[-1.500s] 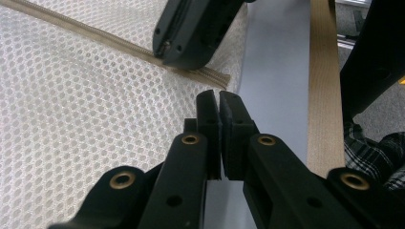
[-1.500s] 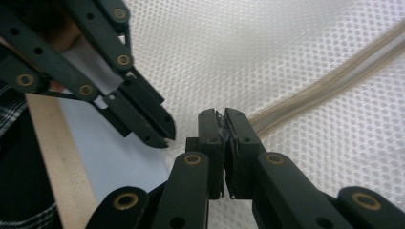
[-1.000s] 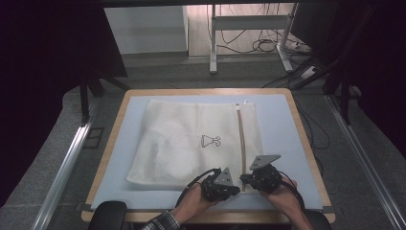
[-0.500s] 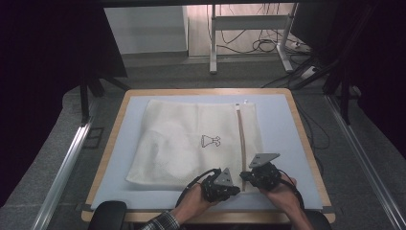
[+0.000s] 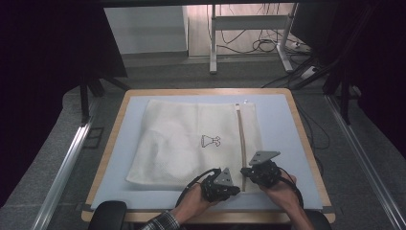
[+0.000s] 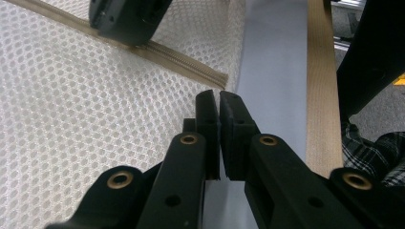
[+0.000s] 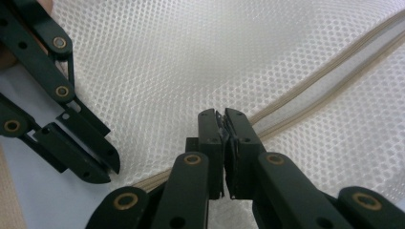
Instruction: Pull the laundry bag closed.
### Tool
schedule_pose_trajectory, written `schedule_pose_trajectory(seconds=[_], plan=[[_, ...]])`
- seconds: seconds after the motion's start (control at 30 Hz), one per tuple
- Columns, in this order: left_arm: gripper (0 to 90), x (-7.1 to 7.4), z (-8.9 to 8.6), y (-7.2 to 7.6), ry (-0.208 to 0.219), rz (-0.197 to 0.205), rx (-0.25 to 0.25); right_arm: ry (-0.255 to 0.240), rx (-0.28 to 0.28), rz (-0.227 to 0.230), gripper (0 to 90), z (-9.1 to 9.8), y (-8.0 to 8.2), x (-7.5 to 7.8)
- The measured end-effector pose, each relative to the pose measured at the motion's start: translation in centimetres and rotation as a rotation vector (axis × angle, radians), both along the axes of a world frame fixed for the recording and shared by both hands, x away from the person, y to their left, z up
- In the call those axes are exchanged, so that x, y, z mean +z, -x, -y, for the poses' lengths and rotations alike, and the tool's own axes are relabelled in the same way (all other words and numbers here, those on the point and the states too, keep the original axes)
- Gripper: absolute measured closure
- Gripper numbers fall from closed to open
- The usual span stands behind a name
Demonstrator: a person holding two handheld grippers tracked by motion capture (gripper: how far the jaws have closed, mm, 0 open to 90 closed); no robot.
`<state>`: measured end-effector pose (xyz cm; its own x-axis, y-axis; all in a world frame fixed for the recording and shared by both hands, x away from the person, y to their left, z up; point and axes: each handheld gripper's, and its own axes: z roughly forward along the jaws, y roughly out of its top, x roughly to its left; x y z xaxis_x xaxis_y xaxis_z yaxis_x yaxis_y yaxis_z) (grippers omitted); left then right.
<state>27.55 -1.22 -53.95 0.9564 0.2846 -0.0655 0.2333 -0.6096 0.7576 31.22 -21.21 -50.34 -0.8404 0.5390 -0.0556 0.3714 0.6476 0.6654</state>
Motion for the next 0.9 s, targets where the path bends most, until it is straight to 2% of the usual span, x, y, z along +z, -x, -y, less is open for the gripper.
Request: schedule_pose_trajectory(seconds=[0.9], plan=[[86.6, 0.0, -0.1, -0.2, 0.007, -0.013, -0.004, 0.013, -0.030, 0.047, 85.7, -0.1, -1.8, 0.4]])
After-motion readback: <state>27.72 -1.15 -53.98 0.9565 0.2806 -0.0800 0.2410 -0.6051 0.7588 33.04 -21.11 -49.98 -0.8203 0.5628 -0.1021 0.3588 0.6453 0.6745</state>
